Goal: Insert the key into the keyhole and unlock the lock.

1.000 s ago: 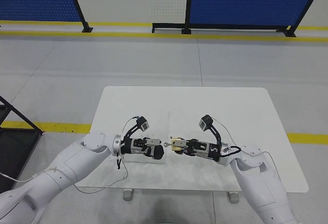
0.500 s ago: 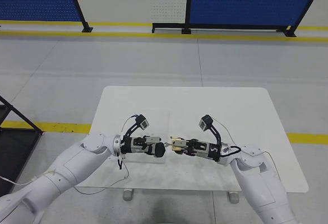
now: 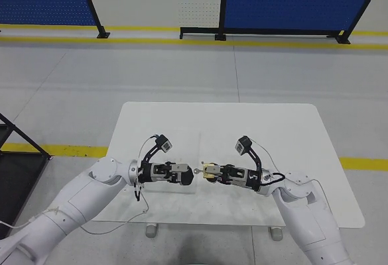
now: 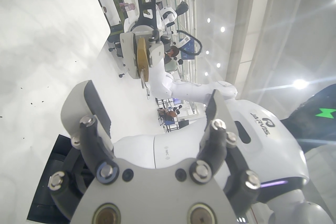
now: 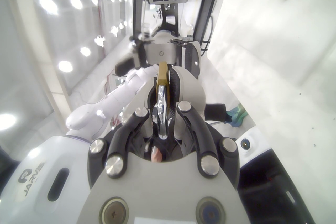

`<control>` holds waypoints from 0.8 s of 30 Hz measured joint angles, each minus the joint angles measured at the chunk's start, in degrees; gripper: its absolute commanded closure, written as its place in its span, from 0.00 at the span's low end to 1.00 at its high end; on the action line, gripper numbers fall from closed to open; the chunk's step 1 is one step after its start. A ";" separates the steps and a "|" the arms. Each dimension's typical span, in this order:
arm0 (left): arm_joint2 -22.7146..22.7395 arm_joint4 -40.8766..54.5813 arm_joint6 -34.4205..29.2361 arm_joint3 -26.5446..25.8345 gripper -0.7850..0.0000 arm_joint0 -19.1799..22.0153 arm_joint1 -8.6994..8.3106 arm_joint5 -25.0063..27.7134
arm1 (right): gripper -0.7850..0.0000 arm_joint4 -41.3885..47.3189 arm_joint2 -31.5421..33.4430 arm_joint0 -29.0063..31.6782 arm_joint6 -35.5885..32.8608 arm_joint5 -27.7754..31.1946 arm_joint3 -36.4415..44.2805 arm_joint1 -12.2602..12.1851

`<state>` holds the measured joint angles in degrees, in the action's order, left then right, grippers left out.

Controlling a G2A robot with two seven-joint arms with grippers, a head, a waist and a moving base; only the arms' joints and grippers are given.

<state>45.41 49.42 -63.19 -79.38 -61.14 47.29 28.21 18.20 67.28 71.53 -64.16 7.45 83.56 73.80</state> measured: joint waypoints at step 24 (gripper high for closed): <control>1.47 -3.04 -0.48 2.63 0.71 0.03 2.98 -0.45 | 1.00 0.00 0.00 0.00 0.00 0.00 0.00 0.00</control>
<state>46.89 46.38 -63.67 -76.75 -61.11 50.27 27.75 18.20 67.28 71.53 -64.16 7.45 83.56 73.80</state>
